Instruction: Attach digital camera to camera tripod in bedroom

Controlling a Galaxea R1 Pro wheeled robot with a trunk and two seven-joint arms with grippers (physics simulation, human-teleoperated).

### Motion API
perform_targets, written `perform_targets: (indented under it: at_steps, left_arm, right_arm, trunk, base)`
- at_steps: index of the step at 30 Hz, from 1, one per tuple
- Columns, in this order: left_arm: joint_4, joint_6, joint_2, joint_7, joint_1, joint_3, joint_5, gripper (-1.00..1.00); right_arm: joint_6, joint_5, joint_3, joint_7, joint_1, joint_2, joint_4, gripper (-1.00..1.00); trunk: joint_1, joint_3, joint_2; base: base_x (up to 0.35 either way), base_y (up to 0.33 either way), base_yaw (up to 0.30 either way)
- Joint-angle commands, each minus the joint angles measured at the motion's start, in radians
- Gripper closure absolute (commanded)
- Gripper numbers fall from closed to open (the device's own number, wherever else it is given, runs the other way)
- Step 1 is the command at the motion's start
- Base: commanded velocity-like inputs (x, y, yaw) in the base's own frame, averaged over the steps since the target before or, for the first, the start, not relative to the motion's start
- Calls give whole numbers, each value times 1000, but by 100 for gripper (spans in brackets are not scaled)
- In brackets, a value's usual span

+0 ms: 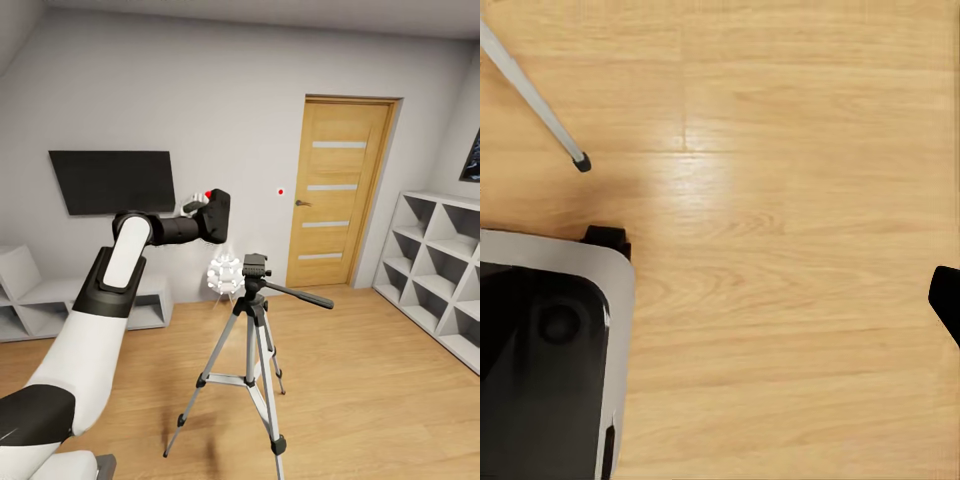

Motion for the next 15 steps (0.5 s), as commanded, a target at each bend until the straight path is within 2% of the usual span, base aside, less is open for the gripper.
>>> perform_targets:
  at_steps: [1,6,12,15]
  left_arm:
    - [-6,3,0,5,-6,-5,4,100]
    - [-27,4,9,-16,-6,23,-22,100]
    - [-29,8,41,-38,-4,58,-82,100]
    - [-31,8,45,-50,-4,75,-110,100]
  right_arm:
    - [-6,7,-9,3,-1,-1,3,-100]
    - [-5,6,-9,2,4,12,2,-100]
    - [-6,7,-9,2,4,19,2,-100]
    - [-7,9,-9,2,4,20,2,-100]
  trunk:
    - [0,0,-1]
    - [0,0,-1]
    - [0,0,-1]
    - [0,0,-1]
  base:
    - [0,0,0]
    - [0,0,0]
    - [0,0,0]
    - [0,0,0]
